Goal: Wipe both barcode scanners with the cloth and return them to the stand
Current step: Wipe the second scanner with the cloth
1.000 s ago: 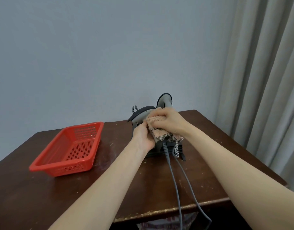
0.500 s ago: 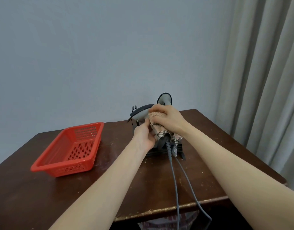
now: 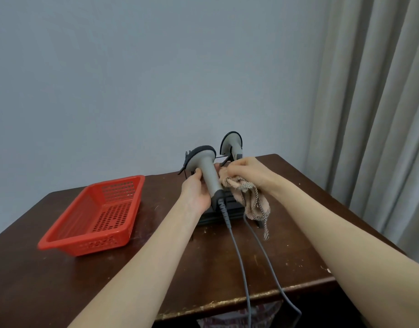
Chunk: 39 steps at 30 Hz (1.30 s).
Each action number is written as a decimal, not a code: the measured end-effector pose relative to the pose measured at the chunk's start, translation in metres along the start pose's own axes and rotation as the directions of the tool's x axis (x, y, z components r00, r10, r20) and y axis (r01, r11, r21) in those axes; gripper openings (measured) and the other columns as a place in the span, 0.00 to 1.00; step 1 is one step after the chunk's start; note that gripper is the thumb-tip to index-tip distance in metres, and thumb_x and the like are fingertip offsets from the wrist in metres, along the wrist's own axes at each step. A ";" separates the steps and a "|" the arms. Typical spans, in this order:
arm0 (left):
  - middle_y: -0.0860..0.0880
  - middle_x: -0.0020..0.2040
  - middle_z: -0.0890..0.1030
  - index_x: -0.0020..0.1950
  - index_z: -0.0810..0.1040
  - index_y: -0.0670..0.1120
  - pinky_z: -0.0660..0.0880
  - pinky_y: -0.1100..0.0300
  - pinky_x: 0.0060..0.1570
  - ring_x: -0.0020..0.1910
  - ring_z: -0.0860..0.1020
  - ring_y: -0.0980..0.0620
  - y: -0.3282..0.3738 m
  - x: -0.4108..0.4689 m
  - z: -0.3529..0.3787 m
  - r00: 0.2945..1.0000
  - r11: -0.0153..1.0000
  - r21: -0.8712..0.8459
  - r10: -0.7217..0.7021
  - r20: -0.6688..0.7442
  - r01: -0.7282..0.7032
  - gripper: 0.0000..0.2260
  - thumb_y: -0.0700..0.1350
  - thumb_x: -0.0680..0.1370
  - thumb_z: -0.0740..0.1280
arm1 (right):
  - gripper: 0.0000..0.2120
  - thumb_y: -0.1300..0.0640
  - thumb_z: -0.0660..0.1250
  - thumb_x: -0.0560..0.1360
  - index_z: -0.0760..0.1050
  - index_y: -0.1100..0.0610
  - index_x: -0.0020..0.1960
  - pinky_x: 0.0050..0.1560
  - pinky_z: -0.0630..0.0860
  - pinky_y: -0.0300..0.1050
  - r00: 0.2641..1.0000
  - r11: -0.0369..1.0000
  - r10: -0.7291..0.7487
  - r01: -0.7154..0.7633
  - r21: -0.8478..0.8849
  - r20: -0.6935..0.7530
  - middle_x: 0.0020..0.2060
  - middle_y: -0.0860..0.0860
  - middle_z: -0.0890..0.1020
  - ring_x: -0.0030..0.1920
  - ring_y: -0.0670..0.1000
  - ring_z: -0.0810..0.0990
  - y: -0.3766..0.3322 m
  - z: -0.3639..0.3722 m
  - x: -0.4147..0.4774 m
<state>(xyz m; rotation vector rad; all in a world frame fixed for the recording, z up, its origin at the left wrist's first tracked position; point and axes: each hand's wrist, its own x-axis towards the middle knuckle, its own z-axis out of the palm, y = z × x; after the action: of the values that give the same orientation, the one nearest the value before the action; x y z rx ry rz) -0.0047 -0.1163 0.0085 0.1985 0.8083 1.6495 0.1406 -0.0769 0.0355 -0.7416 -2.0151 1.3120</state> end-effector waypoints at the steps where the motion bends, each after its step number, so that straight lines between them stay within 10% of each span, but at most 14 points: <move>1: 0.39 0.40 0.83 0.51 0.77 0.35 0.77 0.49 0.49 0.44 0.80 0.43 0.000 0.001 -0.001 1.000 1.000 -0.009 -0.011 0.001 0.011 0.20 0.50 0.83 0.54 | 0.17 0.62 0.65 0.73 0.78 0.57 0.25 0.40 0.72 0.34 0.998 0.999 -0.001 0.004 0.037 -0.070 0.26 0.46 0.78 0.31 0.40 0.75 0.000 -0.001 0.002; 5: 0.37 0.58 0.80 0.63 0.75 0.38 0.70 0.44 0.66 0.59 0.78 0.40 -0.003 0.003 -0.002 0.999 0.998 0.054 -0.030 0.035 0.028 0.22 0.53 0.82 0.56 | 0.05 0.57 0.71 0.73 0.79 0.58 0.41 0.39 0.75 0.32 0.967 0.985 -0.042 0.083 0.151 -0.252 0.36 0.48 0.82 0.35 0.41 0.80 -0.005 0.003 0.012; 11: 0.35 0.58 0.80 0.63 0.75 0.40 0.72 0.39 0.58 0.57 0.78 0.36 -0.007 -0.007 0.002 0.990 0.987 0.139 -0.091 0.111 0.076 0.27 0.61 0.79 0.56 | 0.09 0.55 0.74 0.71 0.80 0.55 0.50 0.36 0.74 0.28 0.988 0.995 -0.063 0.073 0.067 -0.142 0.40 0.46 0.83 0.36 0.36 0.80 -0.004 0.014 0.010; 20: 0.34 0.58 0.79 0.61 0.76 0.39 0.74 0.39 0.56 0.56 0.79 0.35 -0.004 -0.003 -0.005 0.997 0.980 0.187 -0.076 0.034 0.069 0.32 0.66 0.77 0.56 | 0.11 0.61 0.72 0.72 0.78 0.54 0.32 0.33 0.71 0.28 0.992 1.000 0.013 -0.012 -0.008 0.122 0.26 0.40 0.79 0.28 0.37 0.76 -0.010 0.011 0.002; 27: 0.37 0.57 0.81 0.64 0.76 0.42 0.75 0.39 0.57 0.55 0.80 0.36 -0.011 -0.002 -0.002 0.999 0.972 0.233 0.033 0.035 -0.040 0.30 0.65 0.74 0.62 | 0.05 0.54 0.73 0.71 0.81 0.54 0.44 0.44 0.77 0.36 0.974 0.996 -0.091 0.094 0.004 -0.209 0.38 0.47 0.83 0.39 0.42 0.80 -0.011 0.015 0.019; 39: 0.37 0.47 0.82 0.49 0.75 0.38 0.80 0.44 0.44 0.44 0.82 0.40 -0.008 -0.004 -0.007 0.993 0.958 0.270 0.110 -0.046 -0.093 0.22 0.58 0.76 0.64 | 0.07 0.58 0.73 0.71 0.80 0.54 0.35 0.38 0.73 0.29 0.984 0.997 0.057 -0.049 -0.053 0.169 0.31 0.41 0.82 0.34 0.38 0.78 -0.010 0.006 0.004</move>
<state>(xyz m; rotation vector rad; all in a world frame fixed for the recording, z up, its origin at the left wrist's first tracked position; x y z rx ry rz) -0.0009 -0.1228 0.0001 0.3867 1.0831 1.6442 0.1321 -0.0806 0.0443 -0.7313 -2.1832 1.4028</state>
